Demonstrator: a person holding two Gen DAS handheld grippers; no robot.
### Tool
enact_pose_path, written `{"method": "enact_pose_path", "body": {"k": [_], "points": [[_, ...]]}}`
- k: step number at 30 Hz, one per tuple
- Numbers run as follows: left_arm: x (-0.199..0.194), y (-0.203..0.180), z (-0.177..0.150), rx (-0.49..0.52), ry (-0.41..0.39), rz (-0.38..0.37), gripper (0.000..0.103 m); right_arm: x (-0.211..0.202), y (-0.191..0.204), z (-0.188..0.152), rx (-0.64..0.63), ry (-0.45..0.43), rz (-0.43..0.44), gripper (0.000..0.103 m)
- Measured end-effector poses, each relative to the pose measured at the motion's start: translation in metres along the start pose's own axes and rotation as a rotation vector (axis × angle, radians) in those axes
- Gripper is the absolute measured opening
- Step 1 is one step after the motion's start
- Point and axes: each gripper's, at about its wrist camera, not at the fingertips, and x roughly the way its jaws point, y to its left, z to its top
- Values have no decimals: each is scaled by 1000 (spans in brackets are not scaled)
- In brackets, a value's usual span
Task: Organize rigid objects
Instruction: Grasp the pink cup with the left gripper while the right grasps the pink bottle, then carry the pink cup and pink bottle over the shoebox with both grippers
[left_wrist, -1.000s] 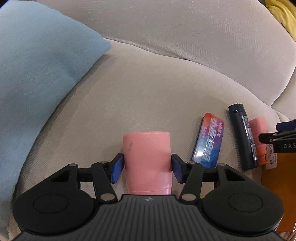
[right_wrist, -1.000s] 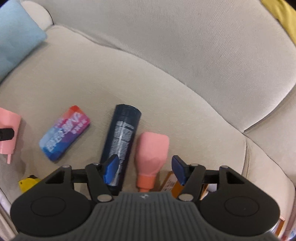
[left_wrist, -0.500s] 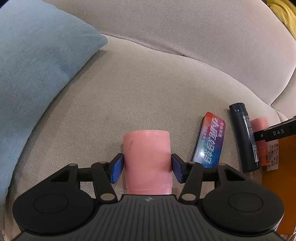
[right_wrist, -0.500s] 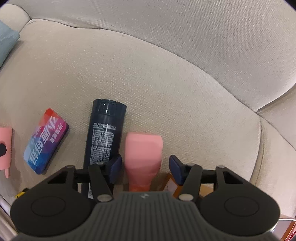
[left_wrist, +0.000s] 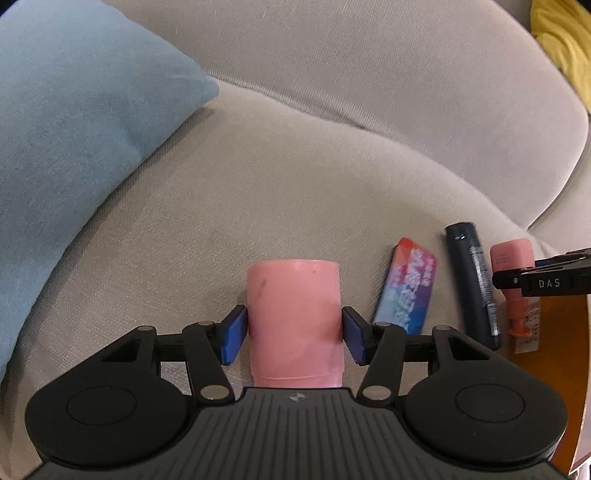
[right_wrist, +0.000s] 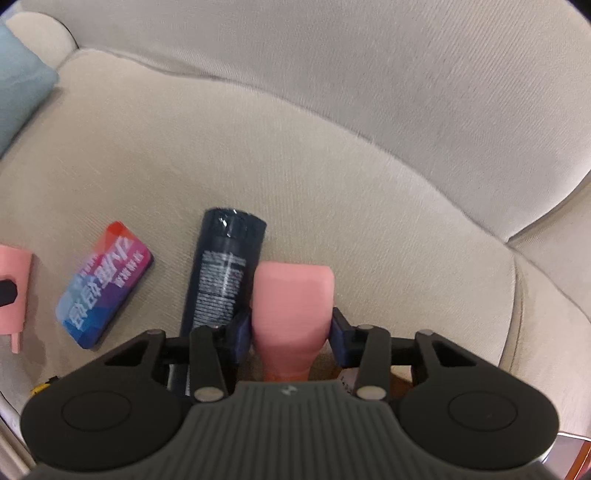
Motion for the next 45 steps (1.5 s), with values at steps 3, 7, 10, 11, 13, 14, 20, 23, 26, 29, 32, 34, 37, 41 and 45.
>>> {"method": "enact_pose_path", "body": {"k": [3, 7, 10, 11, 13, 14, 20, 23, 26, 29, 32, 34, 37, 41, 45], "points": [[-11, -8, -1, 9, -30, -4, 63, -16, 1, -4, 4, -56, 13, 45], [-30, -16, -3, 11, -69, -10, 63, -38, 7, -14, 15, -113, 51, 45], [-47, -26, -5, 22, -95, -30, 63, -54, 12, -22, 31, -144, 92, 45], [-53, -30, -6, 27, -104, -37, 63, -61, 14, -27, 33, -160, 106, 45], [-65, -39, -7, 38, -121, -54, 63, -75, 17, -40, 32, -191, 132, 45], [-71, -44, -8, 42, -128, -66, 63, -84, 20, -47, 29, -208, 147, 45], [-101, -77, -18, 91, -147, -162, 63, -136, 27, -89, 44, -296, 219, 45], [-111, -98, -23, 121, -147, -218, 63, -161, 20, -110, 65, -336, 236, 45], [-119, -118, -29, 156, -139, -265, 63, -183, 11, -130, 73, -365, 229, 45], [-123, -139, -34, 195, -121, -309, 63, -195, 1, -146, 74, -375, 210, 45], [-124, -162, -39, 229, -100, -345, 62, -202, -17, -162, 89, -375, 190, 45], [-122, -177, -42, 253, -84, -363, 63, -205, -31, -173, 117, -370, 187, 45], [-119, -201, -50, 302, -71, -373, 63, -206, -51, -191, 144, -366, 164, 45], [-116, -229, -61, 354, -44, -386, 63, -210, -76, -218, 180, -359, 137, 45], [-108, -252, -72, 402, -9, -399, 63, -205, -104, -241, 223, -341, 102, 45]]}}
